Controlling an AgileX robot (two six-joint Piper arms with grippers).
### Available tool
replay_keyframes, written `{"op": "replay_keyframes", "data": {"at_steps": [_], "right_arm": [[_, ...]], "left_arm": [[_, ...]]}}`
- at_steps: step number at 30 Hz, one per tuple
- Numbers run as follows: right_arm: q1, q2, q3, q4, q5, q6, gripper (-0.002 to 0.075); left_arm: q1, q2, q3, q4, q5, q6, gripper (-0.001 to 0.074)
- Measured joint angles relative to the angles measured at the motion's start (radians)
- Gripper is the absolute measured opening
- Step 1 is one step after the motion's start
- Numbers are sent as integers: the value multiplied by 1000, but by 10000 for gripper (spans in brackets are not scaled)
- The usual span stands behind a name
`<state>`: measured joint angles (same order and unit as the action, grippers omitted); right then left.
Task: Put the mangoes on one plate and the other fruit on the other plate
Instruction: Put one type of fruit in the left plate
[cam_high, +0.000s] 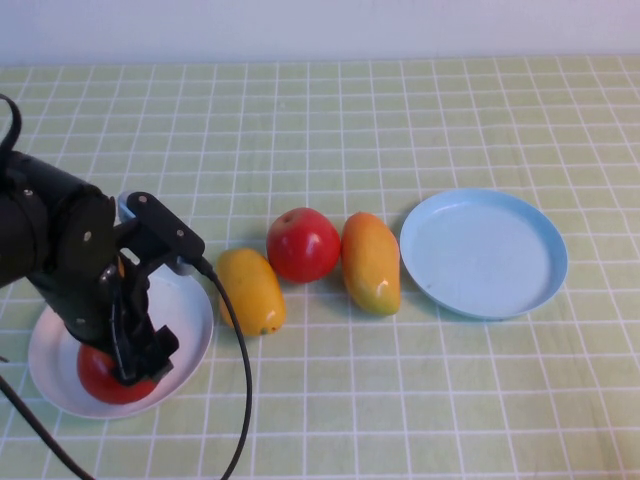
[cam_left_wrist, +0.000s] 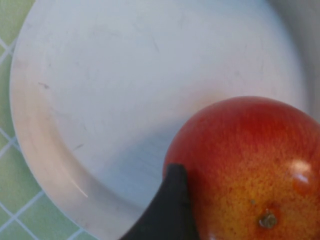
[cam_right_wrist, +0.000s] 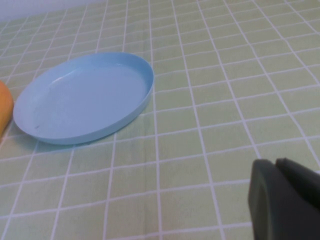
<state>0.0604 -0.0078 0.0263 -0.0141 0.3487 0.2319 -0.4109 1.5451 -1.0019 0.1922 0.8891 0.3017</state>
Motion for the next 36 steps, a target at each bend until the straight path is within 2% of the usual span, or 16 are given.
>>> {"op": "replay_keyframes", "data": {"at_steps": [5,13,24,32,36], "right_arm": [[0,0,0,0,0,0,-16],[0,0,0,0,0,0,-16],[0,0,0,0,0,0,-16],[0,0,0,0,0,0,-16],[0,0,0,0,0,0,-16]], "left_arm": [[0,0,0,6,2,-41,667],[0,-62,-8,74,29,-65,668],[0,-135,-38,63,81,-67,668],[-4,-122,-205,-50,96,-56,668],[-61,-26,-329,-68,98,-39,668]]}}
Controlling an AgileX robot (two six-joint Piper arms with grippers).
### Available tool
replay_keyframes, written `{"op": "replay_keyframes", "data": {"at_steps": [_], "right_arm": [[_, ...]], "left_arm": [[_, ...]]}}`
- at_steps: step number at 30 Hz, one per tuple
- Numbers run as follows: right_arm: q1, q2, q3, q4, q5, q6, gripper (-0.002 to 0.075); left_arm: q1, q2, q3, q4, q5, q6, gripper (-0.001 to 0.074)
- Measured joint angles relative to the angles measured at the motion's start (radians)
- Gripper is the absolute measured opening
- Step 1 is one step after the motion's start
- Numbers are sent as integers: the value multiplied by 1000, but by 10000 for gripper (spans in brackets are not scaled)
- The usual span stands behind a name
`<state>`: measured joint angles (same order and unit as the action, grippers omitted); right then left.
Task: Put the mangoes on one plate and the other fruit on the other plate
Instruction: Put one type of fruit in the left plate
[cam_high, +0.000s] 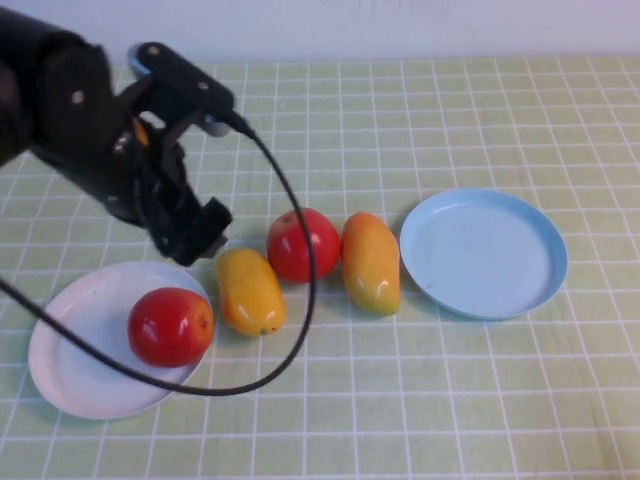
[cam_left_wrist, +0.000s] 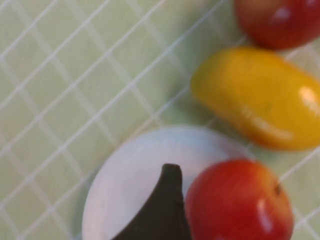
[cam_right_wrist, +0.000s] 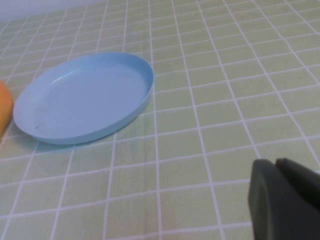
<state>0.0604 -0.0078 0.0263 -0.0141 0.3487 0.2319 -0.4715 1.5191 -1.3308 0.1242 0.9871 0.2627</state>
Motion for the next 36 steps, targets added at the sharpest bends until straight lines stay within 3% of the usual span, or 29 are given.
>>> {"op": "replay_keyframes", "data": {"at_steps": [6,18,23,36], "right_arm": [[0,0,0,0,0,0,-17],[0,0,0,0,0,0,-17],[0,0,0,0,0,0,-16],[0,0,0,0,0,0,-16]], "left_arm": [[-91,174,-165,-52,0,105,668],[-102,311,-259,-141,-11,236,643],[-68,335,-286,-174,-34,217,599],[68,459,-449,-397,56,119,592]]}}
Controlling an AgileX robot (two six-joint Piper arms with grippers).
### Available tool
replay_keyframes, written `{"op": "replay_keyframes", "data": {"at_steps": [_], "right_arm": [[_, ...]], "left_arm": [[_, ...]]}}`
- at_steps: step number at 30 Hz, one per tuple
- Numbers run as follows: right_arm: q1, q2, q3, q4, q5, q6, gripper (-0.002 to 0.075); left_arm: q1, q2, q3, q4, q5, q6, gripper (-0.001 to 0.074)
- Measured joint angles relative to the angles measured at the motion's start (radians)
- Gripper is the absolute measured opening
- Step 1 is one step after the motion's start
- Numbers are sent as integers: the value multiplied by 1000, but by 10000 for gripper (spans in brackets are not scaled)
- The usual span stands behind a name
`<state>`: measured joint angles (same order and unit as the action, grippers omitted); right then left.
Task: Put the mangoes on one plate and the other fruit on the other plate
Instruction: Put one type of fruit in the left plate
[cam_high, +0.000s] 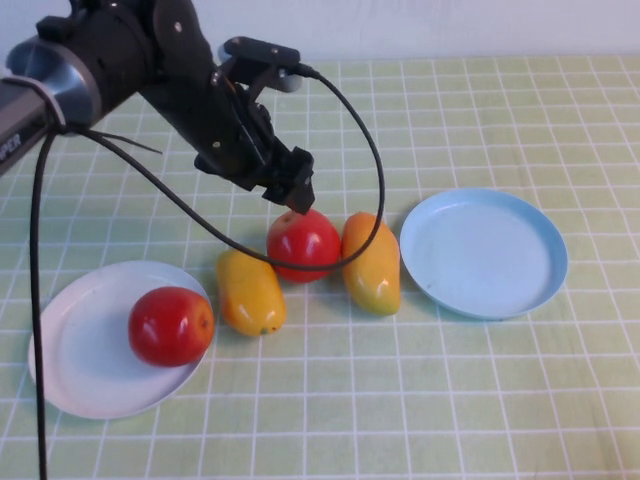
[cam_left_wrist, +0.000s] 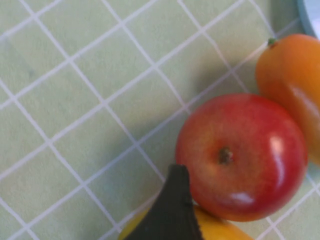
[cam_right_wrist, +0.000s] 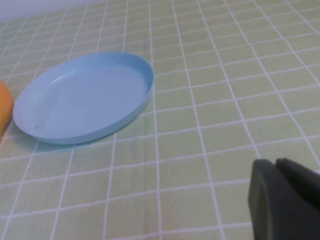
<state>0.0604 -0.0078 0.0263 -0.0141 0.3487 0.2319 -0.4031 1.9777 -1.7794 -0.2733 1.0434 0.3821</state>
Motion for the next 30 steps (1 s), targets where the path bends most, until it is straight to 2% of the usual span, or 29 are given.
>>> {"op": "replay_keyframes", "data": {"at_steps": [10,23,30], "right_arm": [[0,0,0,0,0,0,-16],[0,0,0,0,0,0,-16],[0,0,0,0,0,0,-16]], "left_arm": [[60,71,-4,-128,28,-1,592],[62,74,-4,-295,43,-49,592],[66,74,-4,-314,130,-91,591]]}}
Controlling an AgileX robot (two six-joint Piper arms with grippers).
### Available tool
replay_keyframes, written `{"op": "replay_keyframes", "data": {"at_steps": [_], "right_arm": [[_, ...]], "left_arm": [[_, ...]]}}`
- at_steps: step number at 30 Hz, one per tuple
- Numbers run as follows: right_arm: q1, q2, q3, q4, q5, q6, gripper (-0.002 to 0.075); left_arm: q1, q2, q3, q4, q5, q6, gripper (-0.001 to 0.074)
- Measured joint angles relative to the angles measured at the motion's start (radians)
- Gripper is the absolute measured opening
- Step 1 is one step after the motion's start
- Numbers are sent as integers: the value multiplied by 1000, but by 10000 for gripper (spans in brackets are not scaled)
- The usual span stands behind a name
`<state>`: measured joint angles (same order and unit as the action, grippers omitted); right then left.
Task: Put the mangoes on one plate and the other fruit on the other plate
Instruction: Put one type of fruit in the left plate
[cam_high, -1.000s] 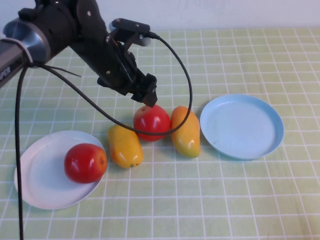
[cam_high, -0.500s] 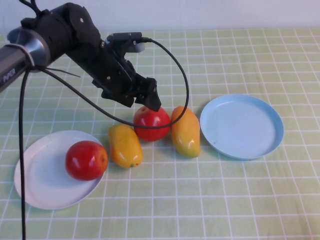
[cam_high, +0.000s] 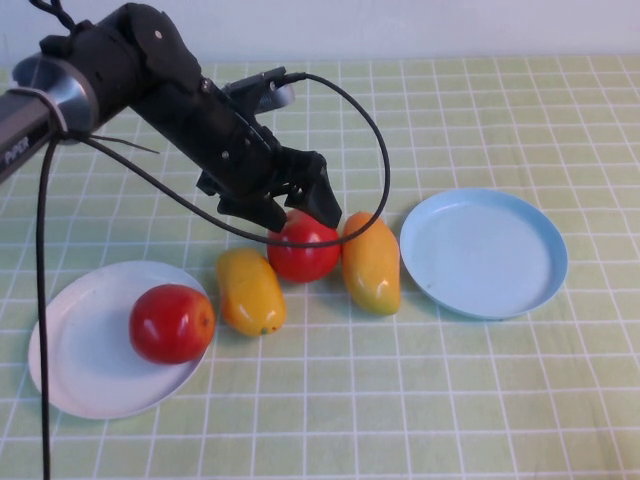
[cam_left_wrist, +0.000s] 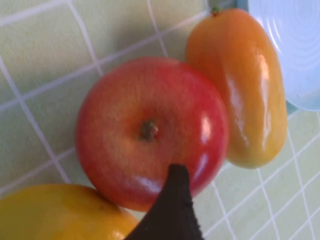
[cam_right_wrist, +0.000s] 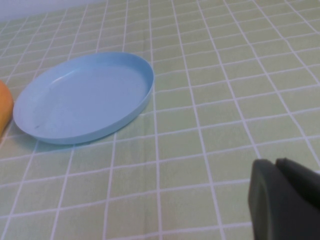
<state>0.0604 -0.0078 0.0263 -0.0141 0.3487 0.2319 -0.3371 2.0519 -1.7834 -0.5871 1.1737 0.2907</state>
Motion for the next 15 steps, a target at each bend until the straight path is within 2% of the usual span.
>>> {"op": "replay_keyframes", "data": {"at_steps": [10,15], "right_arm": [[0,0,0,0,0,0,-16],[0,0,0,0,0,0,-17]], "left_arm": [[99,11,0,-44,-49,91,601],[102,45,-4,-32,-69,135,617]]}}
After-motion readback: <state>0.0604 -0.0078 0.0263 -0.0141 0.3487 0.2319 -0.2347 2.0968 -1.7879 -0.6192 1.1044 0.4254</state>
